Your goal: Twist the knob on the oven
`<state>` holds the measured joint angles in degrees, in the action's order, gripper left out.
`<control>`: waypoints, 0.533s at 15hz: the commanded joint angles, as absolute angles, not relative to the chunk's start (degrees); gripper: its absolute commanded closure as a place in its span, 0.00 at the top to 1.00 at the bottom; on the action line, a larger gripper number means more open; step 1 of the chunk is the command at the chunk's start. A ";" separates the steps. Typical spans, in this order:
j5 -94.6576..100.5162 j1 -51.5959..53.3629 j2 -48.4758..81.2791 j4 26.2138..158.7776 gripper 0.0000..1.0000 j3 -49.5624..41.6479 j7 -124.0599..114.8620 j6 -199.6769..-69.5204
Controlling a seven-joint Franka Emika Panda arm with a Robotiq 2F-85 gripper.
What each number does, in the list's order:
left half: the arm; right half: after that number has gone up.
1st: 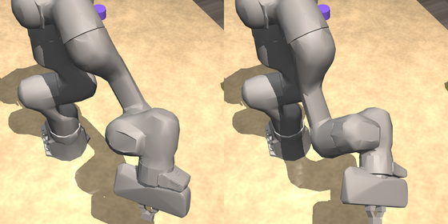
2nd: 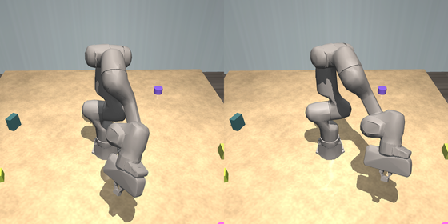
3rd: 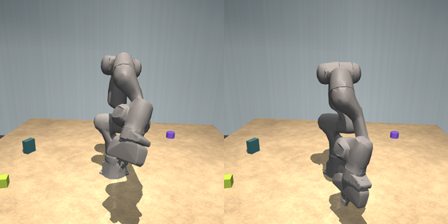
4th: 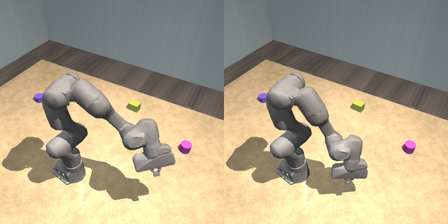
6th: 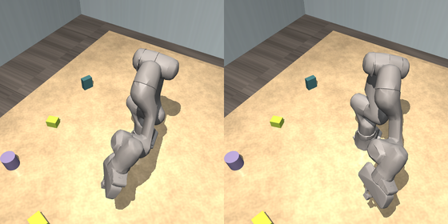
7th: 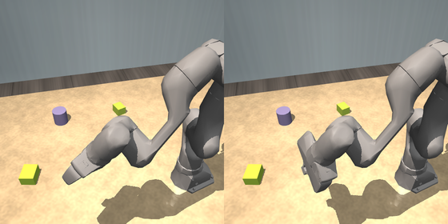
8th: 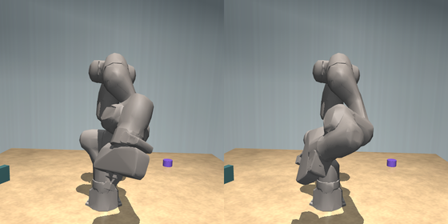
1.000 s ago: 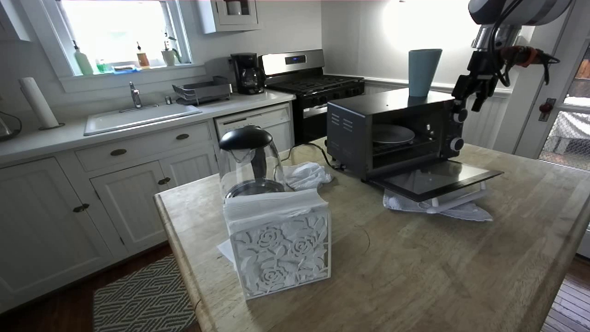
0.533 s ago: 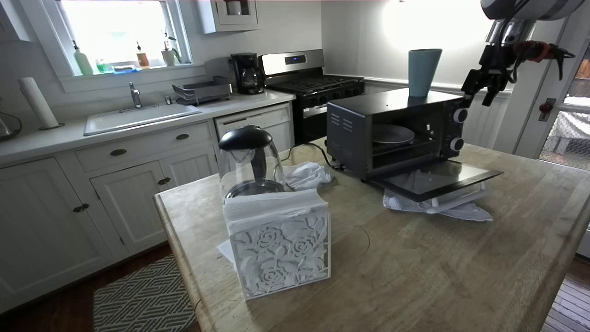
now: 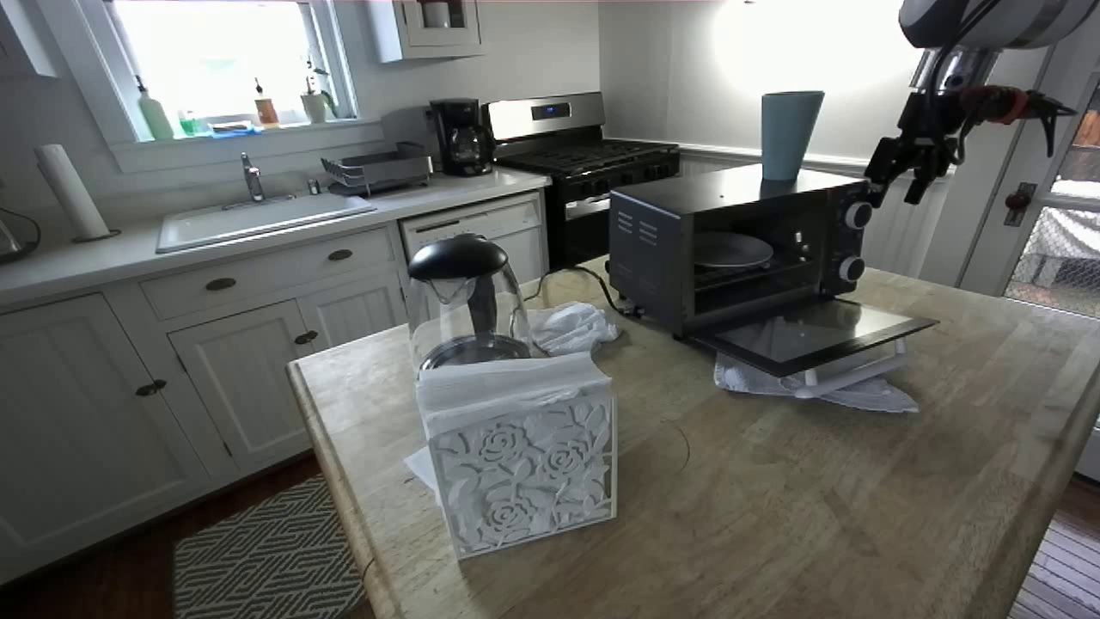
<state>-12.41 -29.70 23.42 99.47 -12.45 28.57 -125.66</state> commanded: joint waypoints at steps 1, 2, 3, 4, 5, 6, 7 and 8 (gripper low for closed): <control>-14.47 -30.55 24.44 98.10 1.00 -11.80 29.05 -126.01; -14.52 -30.55 24.03 98.46 1.00 -11.96 28.75 -126.59; -14.75 -30.61 23.55 98.88 1.00 -12.03 28.69 -127.02; -15.08 -30.75 23.09 99.27 1.00 -12.00 28.97 -127.17; -15.49 -30.94 22.42 99.86 1.00 -11.89 29.56 -126.99; -15.76 -31.03 21.90 100.39 1.00 -11.79 30.14 -126.65; -15.78 -31.14 21.22 101.13 1.00 -11.60 31.40 -125.98; -15.84 -31.12 20.57 101.90 1.00 -11.59 31.99 -126.42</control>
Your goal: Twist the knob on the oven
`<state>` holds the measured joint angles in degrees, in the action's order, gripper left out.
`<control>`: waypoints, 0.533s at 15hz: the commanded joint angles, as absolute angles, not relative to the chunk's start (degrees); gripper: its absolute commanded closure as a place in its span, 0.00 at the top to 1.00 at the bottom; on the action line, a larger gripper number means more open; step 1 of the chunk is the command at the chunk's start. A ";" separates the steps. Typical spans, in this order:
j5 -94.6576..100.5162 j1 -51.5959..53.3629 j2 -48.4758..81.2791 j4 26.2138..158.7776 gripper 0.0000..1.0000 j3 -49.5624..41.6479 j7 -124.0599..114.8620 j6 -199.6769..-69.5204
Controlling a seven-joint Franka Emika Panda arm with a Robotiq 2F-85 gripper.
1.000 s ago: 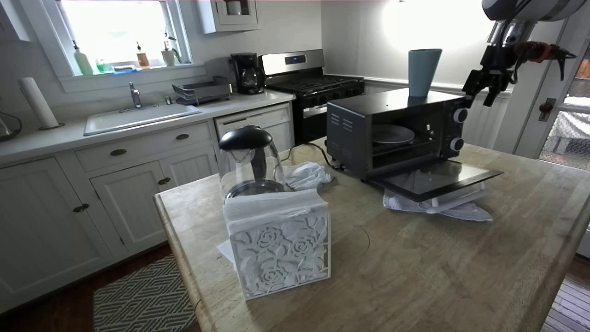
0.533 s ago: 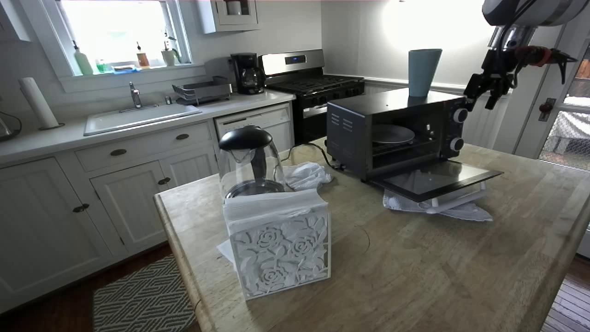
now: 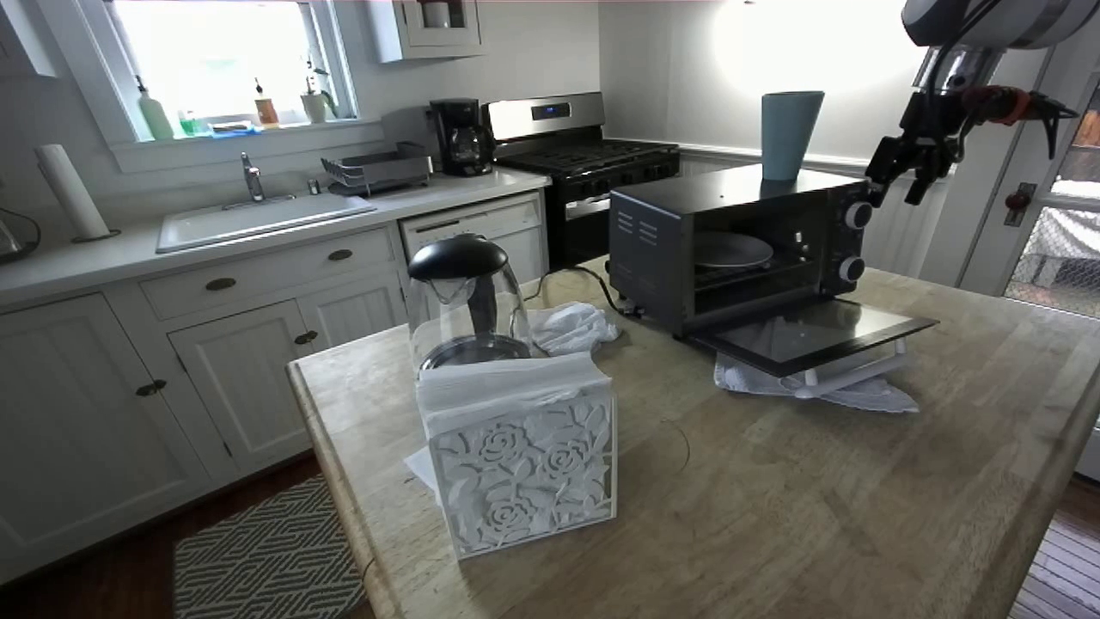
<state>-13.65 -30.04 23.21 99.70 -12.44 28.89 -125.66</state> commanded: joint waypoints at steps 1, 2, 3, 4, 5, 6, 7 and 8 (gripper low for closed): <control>-16.14 -31.09 19.52 103.13 1.00 -11.54 32.85 -127.28; -16.54 -31.05 18.65 103.99 1.00 -11.55 33.62 -128.07; -16.53 -30.86 17.66 105.03 1.00 -11.74 34.21 -128.67; -16.32 -30.63 17.02 105.59 1.00 -11.99 34.52 -128.35; -15.66 -30.27 16.63 105.84 1.00 -12.40 34.18 -127.51; -14.58 -29.86 16.39 105.98 1.00 -12.87 33.17 -125.04; -14.71 -29.78 15.96 106.43 1.00 -12.81 33.71 -123.91; -15.22 -29.67 15.77 106.92 1.00 -12.67 34.02 -123.31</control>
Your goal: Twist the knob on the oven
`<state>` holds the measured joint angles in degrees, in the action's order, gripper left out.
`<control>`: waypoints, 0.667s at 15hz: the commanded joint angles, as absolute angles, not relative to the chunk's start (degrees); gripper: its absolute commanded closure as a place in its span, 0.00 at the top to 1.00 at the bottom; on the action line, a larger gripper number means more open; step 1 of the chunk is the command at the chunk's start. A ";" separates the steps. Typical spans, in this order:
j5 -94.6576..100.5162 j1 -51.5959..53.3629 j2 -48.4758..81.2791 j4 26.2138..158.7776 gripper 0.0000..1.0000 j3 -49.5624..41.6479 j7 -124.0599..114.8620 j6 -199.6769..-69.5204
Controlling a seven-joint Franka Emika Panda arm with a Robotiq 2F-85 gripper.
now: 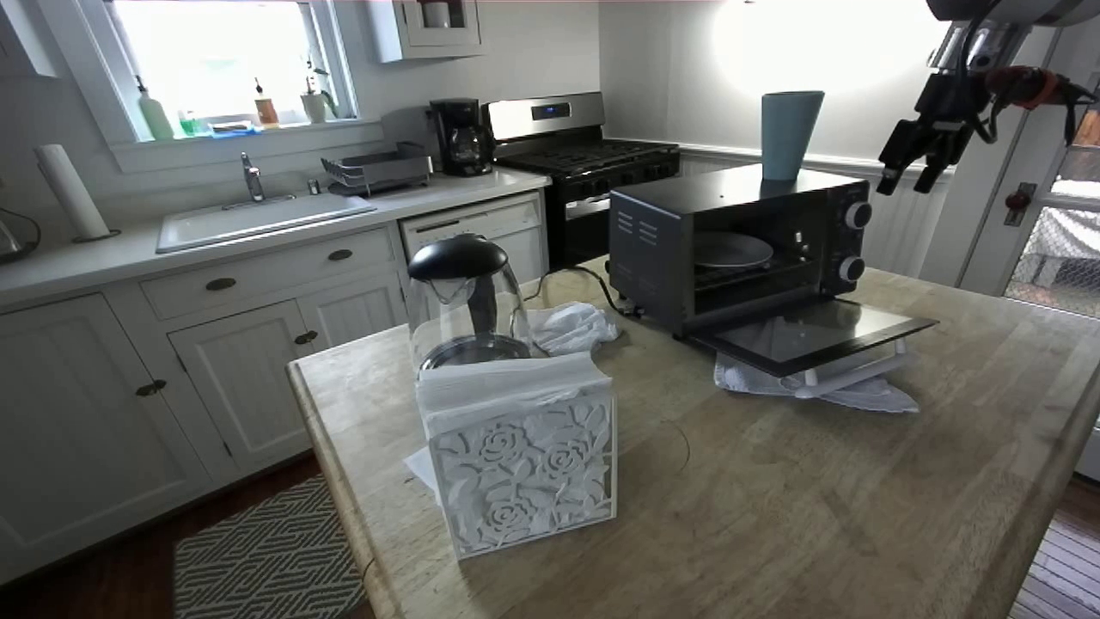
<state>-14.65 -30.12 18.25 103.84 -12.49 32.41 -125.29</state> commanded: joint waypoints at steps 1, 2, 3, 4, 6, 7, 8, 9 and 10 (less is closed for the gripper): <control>-15.28 -29.38 15.69 107.33 1.00 -12.61 34.13 -122.97; -15.57 -29.13 15.48 107.98 1.00 -12.55 34.23 -123.01; -15.85 -28.93 15.39 108.40 1.00 -12.40 34.61 -123.09; -16.08 -28.77 15.18 108.95 1.00 -12.29 34.83 -123.28; -17.32 -28.55 15.11 109.36 1.00 -11.82 35.54 -123.31; -17.90 -28.40 15.24 109.46 1.00 -11.63 35.67 -123.47; -18.71 -28.26 15.53 109.34 1.00 -11.35 35.87 -123.47; -19.35 -28.11 15.65 109.37 1.00 -11.16 36.12 -123.61; -20.21 -27.95 15.80 109.35 1.00 -10.95 36.35 -123.99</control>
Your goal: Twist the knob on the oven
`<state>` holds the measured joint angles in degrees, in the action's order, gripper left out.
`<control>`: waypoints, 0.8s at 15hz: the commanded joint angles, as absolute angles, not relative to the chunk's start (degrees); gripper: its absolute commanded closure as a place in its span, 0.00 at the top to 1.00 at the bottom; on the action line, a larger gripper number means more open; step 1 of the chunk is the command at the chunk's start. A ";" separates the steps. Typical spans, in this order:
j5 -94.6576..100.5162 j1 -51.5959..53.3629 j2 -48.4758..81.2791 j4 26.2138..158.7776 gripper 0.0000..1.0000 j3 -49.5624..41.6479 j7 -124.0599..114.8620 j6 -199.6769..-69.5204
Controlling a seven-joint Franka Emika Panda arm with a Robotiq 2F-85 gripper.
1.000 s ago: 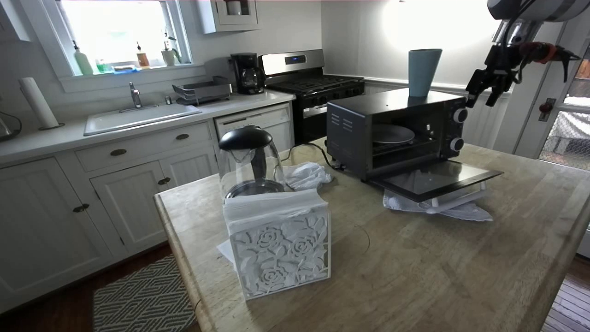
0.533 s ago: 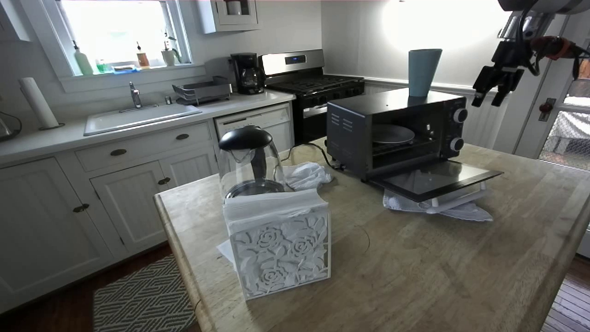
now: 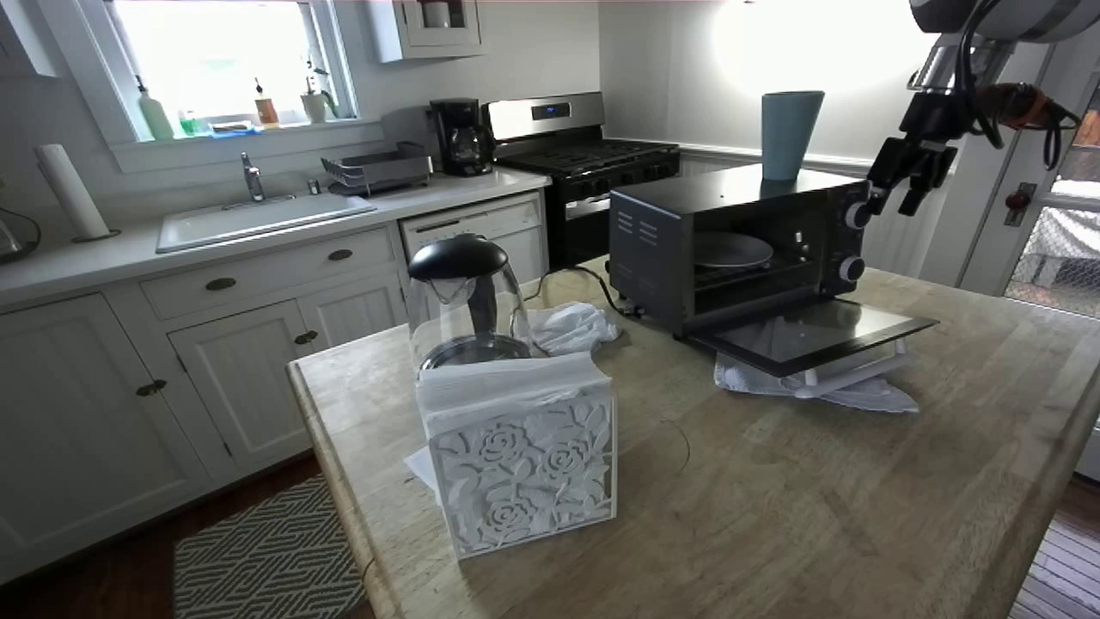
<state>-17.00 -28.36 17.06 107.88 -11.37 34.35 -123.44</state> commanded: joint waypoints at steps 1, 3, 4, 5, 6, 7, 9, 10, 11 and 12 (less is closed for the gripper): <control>-20.56 -27.72 15.90 109.43 1.00 -10.83 36.79 -125.40; -21.41 -27.48 16.31 108.88 1.00 -10.60 36.81 -126.45; -21.49 -27.36 16.41 108.74 1.00 -10.59 36.76 -126.70; -21.40 -27.16 16.56 108.70 1.00 -10.63 36.72 -127.71; -21.07 -26.99 16.80 108.53 1.00 -10.70 36.43 -128.05; -21.08 -26.93 17.06 108.34 1.00 -10.69 36.22 -128.75; -20.33 -26.75 17.57 107.96 1.00 -10.92 35.22 -129.40; -19.91 -26.62 17.80 107.88 1.00 -11.04 34.68 -129.85; -19.71 -26.57 17.99 107.81 1.00 -11.09 34.33 -130.09; -19.41 -26.52 18.24 107.68 1.00 -11.14 34.01 -130.25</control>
